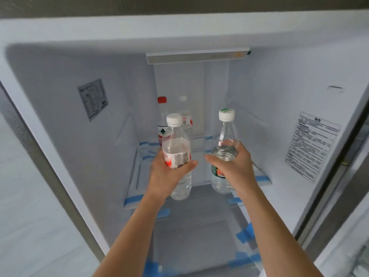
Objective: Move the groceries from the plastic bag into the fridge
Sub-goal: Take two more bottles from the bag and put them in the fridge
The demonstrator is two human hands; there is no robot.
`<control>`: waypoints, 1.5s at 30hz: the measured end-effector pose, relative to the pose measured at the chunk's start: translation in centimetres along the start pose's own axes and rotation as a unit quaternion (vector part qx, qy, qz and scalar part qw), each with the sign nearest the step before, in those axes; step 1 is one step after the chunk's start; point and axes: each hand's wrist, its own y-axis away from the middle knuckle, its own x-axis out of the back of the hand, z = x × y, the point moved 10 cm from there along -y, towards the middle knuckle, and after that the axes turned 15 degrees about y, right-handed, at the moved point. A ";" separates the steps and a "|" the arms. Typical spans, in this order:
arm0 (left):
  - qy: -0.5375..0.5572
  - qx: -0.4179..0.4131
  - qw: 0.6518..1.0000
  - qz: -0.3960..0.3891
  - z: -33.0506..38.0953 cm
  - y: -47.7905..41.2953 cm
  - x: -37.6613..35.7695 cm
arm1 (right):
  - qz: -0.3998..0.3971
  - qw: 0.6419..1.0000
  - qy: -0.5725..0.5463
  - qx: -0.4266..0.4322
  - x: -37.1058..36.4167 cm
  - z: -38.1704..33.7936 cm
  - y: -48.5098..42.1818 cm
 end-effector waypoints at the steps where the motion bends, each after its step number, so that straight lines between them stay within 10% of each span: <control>1: 0.002 0.004 1.000 0.003 -0.2 -0.4 -0.1 | -0.003 1.000 0.000 0.000 -0.3 0.0 -0.4; 23: -0.010 0.049 0.996 -0.077 -5.8 -3.8 -3.4 | -0.022 0.999 0.037 -0.026 -3.7 3.0 -3.3; 33: -0.119 0.016 0.989 -0.091 -8.9 -3.7 -2.6 | -0.003 0.921 0.388 -0.033 -2.5 7.0 -0.1; 45: -0.140 -0.021 0.987 -0.081 -9.8 -10.5 -9.4 | 0.003 0.910 0.404 -0.097 -1.4 9.8 -7.5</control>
